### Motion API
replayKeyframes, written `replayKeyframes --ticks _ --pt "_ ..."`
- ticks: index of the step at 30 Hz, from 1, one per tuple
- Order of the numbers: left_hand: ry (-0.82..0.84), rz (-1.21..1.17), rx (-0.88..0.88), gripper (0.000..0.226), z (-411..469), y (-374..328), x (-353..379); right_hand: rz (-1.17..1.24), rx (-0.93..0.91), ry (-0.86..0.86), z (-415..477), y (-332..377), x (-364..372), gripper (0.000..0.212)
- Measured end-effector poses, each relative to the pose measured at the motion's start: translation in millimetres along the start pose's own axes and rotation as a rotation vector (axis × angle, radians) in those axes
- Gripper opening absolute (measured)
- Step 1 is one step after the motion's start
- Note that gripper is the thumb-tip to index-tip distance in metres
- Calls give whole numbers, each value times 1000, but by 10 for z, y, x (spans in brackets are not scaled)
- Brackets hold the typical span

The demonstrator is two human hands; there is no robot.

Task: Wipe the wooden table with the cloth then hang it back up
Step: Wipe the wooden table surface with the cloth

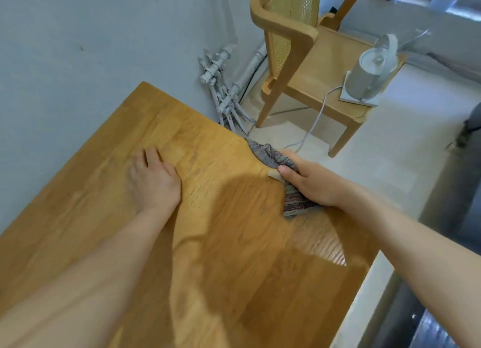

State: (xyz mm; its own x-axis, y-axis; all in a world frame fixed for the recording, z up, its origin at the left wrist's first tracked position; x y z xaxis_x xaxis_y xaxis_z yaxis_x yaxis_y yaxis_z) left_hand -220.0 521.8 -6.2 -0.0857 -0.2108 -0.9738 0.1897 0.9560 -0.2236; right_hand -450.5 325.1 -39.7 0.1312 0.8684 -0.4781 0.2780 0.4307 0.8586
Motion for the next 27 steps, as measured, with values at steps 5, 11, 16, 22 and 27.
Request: replayKeyframes --ticks 5,11,16,22,27 --pt "162 35 418 62 -1562 -656 354 -208 -28 -35 570 316 91 50" --pt "170 97 452 64 -1890 -789 435 -193 -45 17 1035 435 182 53" --pt "176 107 473 65 -1940 -820 436 -33 29 -36 219 172 2 50" --pt "152 87 466 65 -1924 -816 429 10 275 -139 -977 -244 -177 43" --pt "134 63 479 65 -1924 -828 392 269 303 -929 -1555 -422 31 27"
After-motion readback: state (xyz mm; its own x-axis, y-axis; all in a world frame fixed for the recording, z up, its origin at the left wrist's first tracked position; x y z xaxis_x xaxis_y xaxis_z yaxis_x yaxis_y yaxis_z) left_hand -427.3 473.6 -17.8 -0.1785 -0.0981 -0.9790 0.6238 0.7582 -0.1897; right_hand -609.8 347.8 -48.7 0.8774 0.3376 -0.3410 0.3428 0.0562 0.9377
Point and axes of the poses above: each hand's wrist, its own z-axis towards the middle knuckle, its own x-axis out of the palm, y = z × x, the point moved 7 cm from there along z, towards the middle knuckle, and after that the axes turned 14 degrees about -x, right-handed, at the moved point
